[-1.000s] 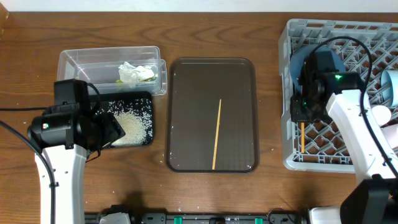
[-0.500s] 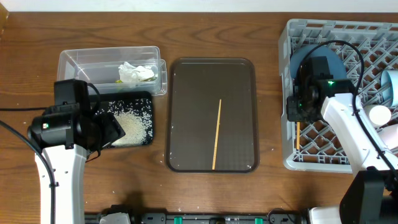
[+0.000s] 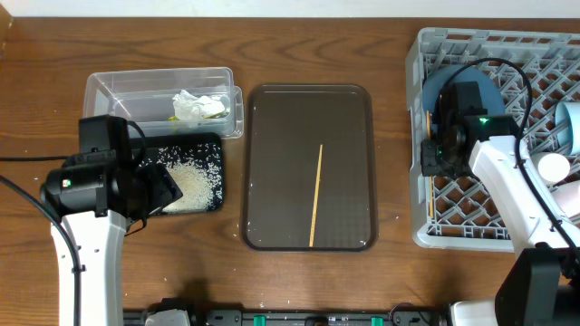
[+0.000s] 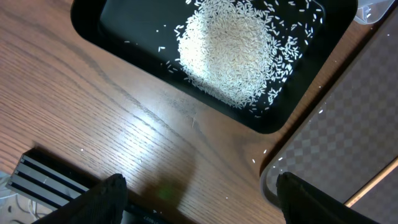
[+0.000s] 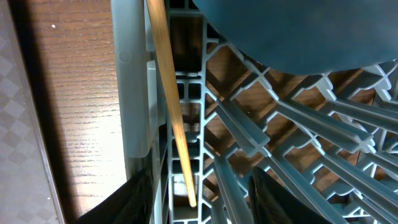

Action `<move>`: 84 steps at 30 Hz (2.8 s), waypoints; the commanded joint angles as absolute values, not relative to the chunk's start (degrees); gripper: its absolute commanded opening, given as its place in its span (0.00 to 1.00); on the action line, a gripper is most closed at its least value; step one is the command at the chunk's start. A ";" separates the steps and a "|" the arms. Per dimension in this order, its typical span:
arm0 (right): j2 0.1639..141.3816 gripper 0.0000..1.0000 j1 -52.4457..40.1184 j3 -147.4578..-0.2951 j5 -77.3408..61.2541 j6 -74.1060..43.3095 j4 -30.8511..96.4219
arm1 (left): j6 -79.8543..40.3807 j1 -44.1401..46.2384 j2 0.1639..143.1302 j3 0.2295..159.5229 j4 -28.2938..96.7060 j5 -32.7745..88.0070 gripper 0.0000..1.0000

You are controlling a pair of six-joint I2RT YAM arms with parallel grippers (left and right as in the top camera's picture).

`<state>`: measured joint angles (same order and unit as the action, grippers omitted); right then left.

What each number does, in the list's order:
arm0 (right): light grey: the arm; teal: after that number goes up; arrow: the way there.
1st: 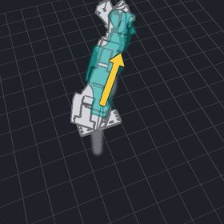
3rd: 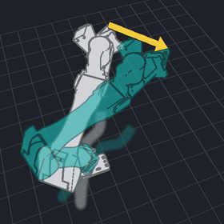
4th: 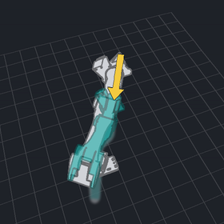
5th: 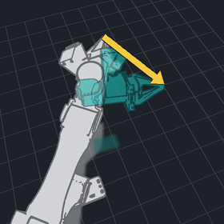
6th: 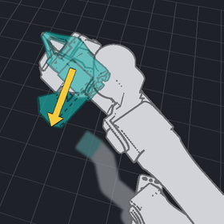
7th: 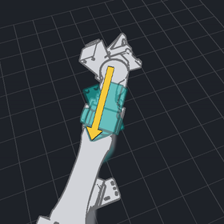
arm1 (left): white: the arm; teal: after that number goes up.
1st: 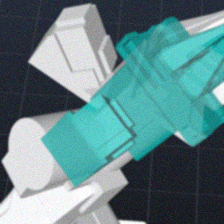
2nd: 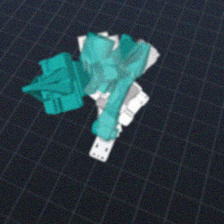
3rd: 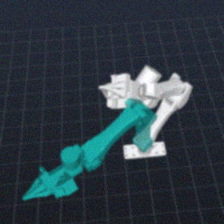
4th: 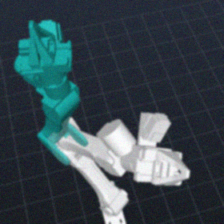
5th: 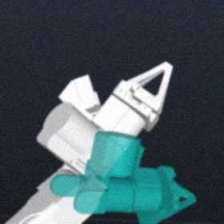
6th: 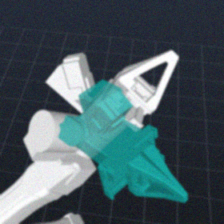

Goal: Sort waste into correct bins and load items into the dishwasher rack
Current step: 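Insert the chopstick upright into the rack and release it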

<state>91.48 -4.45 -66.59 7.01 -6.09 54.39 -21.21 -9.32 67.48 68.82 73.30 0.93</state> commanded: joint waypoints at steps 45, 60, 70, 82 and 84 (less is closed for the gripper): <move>95.02 0.60 -4.86 -71.53 24.88 -0.62 52.38 | -21.71 -9.69 67.72 68.73 73.47 0.45 0.80; 97.69 0.72 -7.60 -71.44 27.29 0.30 49.63 | -21.71 -9.69 67.72 68.73 73.45 0.45 0.80; 98.61 0.82 -7.57 -71.44 30.20 0.30 47.90 | -21.71 -9.69 67.72 68.73 73.45 0.47 0.80; 102.04 0.94 -9.19 -71.42 33.58 -5.82 46.85 | -21.71 -9.69 67.72 68.73 73.30 0.45 0.80; 102.00 0.94 -9.19 -71.42 35.90 -8.38 46.37 | -21.71 -9.69 67.72 68.73 73.30 0.49 0.80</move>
